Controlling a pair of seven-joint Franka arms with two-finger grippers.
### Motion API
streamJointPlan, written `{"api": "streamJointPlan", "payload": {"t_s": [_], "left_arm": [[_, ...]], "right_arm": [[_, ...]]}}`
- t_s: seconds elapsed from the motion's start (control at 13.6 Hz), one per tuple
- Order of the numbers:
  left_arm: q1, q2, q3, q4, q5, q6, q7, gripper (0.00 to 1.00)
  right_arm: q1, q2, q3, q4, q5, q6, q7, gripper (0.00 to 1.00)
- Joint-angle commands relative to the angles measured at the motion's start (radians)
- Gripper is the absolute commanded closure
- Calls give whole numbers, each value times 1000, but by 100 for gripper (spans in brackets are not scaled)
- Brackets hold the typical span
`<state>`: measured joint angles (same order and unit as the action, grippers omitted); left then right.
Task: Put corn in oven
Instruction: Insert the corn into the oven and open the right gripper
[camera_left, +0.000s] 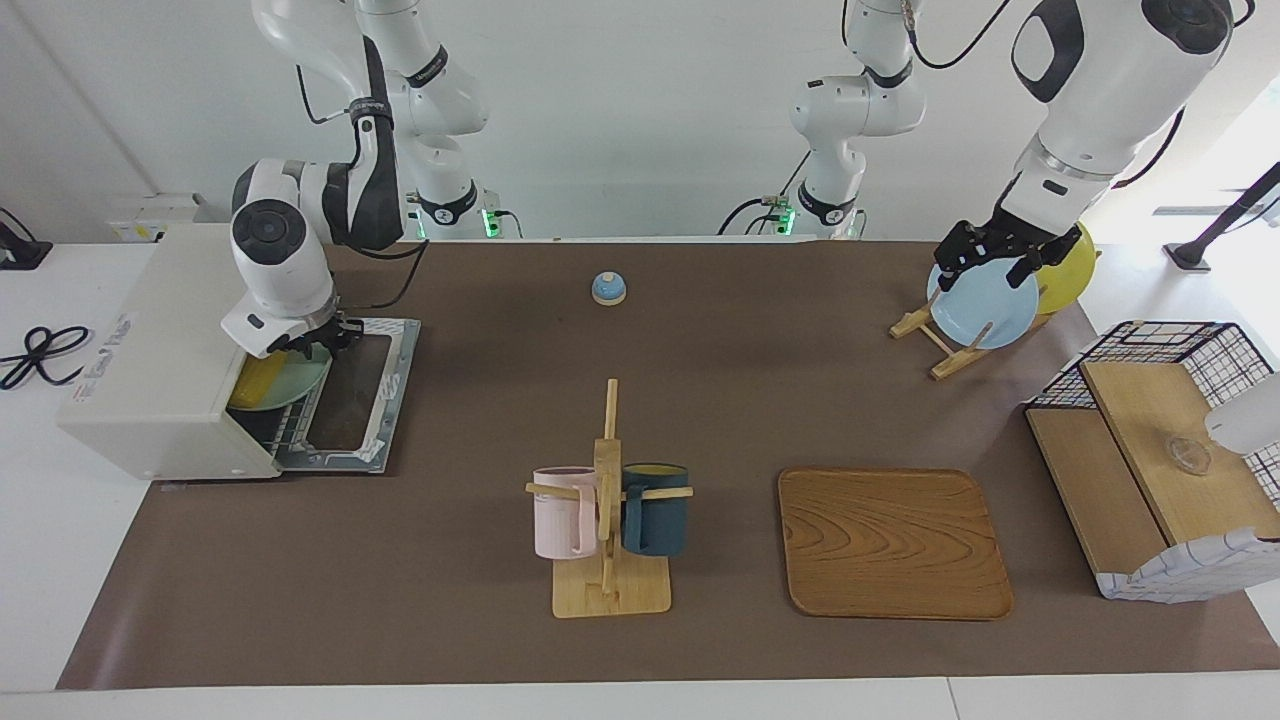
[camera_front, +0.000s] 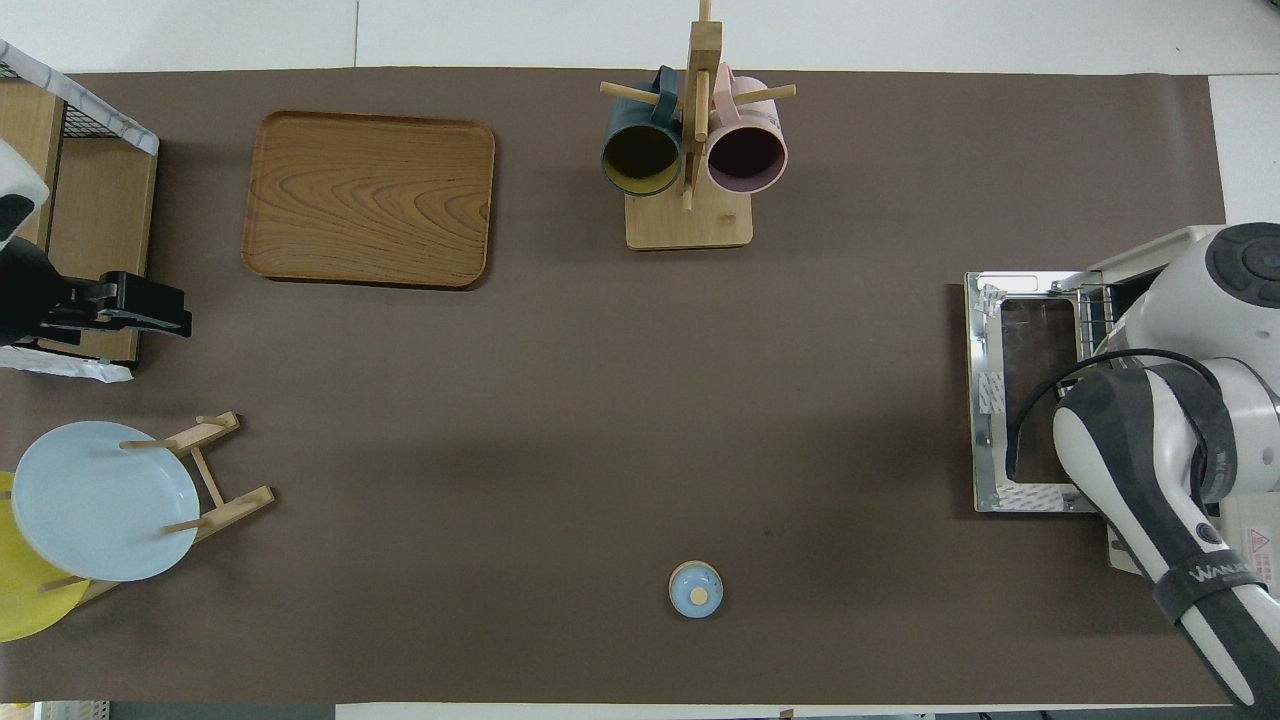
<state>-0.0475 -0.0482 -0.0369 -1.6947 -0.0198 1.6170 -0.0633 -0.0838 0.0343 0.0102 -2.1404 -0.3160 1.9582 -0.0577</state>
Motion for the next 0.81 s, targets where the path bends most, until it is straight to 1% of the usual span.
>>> {"api": "streamJointPlan", "payload": {"t_s": [0.0,0.15,0.3,0.37,0.44,0.52,0.66,0.74], "left_arm": [[6,-10,-8,-2,17,6,13,0],[-5,-10,-3,-3,15,6,7,0],[-5,-10,-1,-3,15,4,7,0],[-12,-9,0,-3,15,6,7,0],[-18,-9,3,-3,15,6,5,0],[-18,-9,3,-3,15,6,5,0],[-17,-12,2,-6,15,6,5,0],[-18,-13,2,-7,15,6,5,0]], "right_arm": [[-7,-13,11,-15,28,22,-22,50],[4,-7,17,0,81,24,-14,52],[76,-1,16,16,100,19,40,69],[114,-1,16,17,100,18,100,80],[148,-2,16,16,100,18,151,94],[182,-5,16,11,100,18,207,100],[228,-8,17,-22,101,39,283,100],[248,-16,16,-68,101,91,301,100]]}}
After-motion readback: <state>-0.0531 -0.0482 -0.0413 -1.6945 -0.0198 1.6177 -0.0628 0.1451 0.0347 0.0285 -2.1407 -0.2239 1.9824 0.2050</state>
